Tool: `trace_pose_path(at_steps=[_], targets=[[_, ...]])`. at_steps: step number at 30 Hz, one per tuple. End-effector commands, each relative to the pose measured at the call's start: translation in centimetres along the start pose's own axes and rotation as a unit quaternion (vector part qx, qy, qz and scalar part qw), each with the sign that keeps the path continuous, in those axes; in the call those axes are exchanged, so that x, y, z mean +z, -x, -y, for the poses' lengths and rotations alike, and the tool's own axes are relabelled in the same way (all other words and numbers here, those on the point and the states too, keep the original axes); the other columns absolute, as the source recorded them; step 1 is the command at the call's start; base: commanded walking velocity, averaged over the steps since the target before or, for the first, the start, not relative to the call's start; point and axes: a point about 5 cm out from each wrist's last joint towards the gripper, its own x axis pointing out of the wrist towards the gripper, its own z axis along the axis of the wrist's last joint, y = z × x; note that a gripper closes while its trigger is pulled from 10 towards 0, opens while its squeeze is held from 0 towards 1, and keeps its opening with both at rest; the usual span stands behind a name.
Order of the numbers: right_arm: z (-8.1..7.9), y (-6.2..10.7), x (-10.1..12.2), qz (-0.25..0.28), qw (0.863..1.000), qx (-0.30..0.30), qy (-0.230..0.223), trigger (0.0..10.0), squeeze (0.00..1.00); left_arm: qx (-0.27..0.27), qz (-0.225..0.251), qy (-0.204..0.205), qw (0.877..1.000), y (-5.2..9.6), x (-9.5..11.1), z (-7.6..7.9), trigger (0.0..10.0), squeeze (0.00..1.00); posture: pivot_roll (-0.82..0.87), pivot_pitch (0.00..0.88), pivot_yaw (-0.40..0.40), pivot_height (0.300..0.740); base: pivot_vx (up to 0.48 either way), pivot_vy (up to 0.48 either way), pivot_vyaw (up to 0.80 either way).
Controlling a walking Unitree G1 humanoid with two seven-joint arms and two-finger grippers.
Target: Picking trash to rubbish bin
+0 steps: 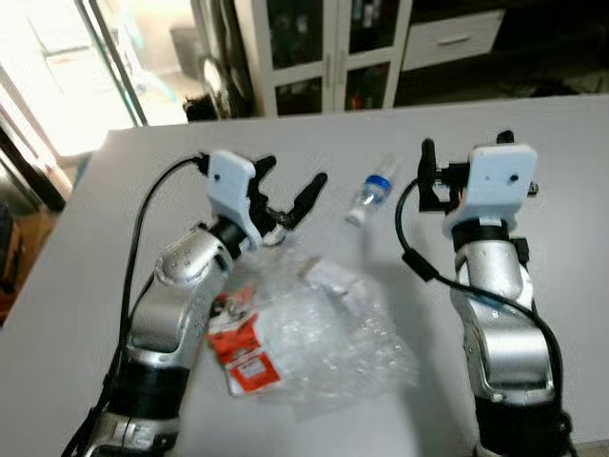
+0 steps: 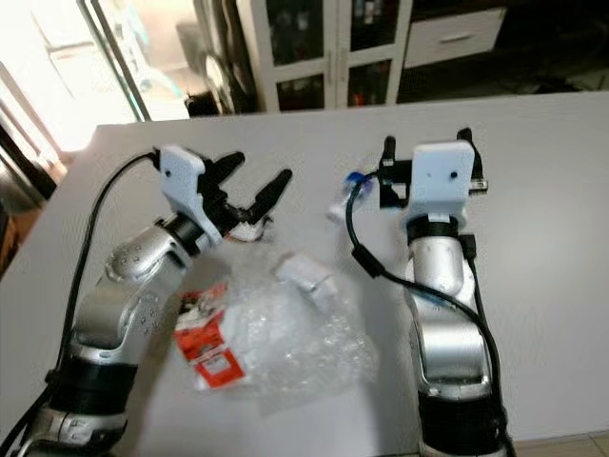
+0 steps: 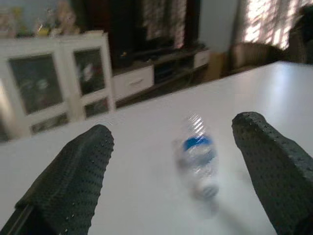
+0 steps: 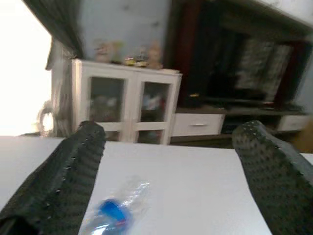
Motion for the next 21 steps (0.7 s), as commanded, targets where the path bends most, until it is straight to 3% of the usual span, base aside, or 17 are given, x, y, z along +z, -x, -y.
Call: trace_pose_path(at_steps=[1,10,21], targets=[[0.4,0.0,0.0,0.0,1.0,-0.007,0.006,10.0,0.0,-0.008,0.005,0.003,1.0,-0.1,0.2,0.3,10.0,0.0,0.01,0.086,0.059,0.74,0.0,0.0,0.0],[0.4,0.0,0.0,-0.004,1.0,-0.011,0.002,10.0,0.0,-0.015,0.003,0.004,1.0,0.0,0.2,0.5,10.0,0.0,0.02,0.096,0.062,0.74,0.0,0.0,0.0],[0.5,-0.6,-1.5,-0.054,0.997,-0.032,-0.043,10.0,0.0,-0.009,-0.014,-0.012,1.0,0.8,-0.2,0.1,10.0,0.0,0.05,0.126,0.077,0.74,0.0,0.0,0.0]])
